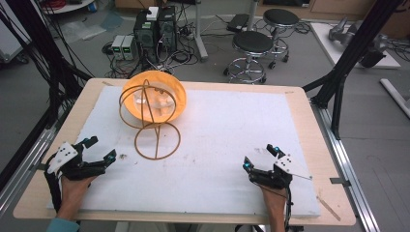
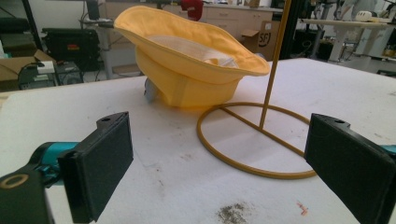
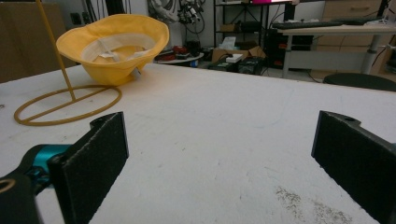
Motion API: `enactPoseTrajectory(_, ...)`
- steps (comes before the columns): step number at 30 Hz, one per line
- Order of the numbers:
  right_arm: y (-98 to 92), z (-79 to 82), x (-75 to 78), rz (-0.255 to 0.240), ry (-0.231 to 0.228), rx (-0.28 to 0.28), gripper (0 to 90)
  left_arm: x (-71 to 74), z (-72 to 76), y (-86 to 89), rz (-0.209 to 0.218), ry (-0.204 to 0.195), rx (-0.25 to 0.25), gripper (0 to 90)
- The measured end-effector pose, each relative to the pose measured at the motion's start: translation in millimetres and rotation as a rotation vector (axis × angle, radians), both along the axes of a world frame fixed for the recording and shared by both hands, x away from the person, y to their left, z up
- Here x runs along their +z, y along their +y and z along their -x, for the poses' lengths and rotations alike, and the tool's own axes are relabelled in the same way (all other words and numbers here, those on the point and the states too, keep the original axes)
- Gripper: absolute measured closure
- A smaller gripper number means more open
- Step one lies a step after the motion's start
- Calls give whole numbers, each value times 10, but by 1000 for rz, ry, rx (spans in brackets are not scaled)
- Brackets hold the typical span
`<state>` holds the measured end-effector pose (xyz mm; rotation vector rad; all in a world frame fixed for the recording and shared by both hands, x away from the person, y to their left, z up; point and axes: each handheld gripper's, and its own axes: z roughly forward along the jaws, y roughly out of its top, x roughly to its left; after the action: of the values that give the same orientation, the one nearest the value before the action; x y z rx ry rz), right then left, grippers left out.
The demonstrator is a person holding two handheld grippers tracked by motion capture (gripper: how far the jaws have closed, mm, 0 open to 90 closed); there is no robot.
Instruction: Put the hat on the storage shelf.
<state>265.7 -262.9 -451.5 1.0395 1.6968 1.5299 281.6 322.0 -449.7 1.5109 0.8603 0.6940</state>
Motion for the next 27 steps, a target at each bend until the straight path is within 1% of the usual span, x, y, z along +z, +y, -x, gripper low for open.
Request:
enactPoseTrajectory(7,1,-5,0,4,-1,2,27,120,-40,10,1,-7,1,84)
enactPoseTrajectory(13,5,-2,1,3,3,2,27,272,-101,15,-34,-8,-8,84)
enactPoseTrajectory(14,4,-3,1,4,3,2,27,296,-112,14,-33,-8,-10,83)
enactPoseTrajectory(17,5,-2,1,4,5,2,27,373,-162,14,-53,6,-20,84)
enactPoseTrajectory(22,5,-6,1,7,4,1,27,526,-258,40,-65,15,-24,84)
enactPoseTrajectory(25,6,-4,1,8,6,1,27,624,-355,55,-62,33,-42,84)
enactPoseTrajectory(27,8,-5,2,9,4,1,27,683,-428,65,-68,43,-46,84)
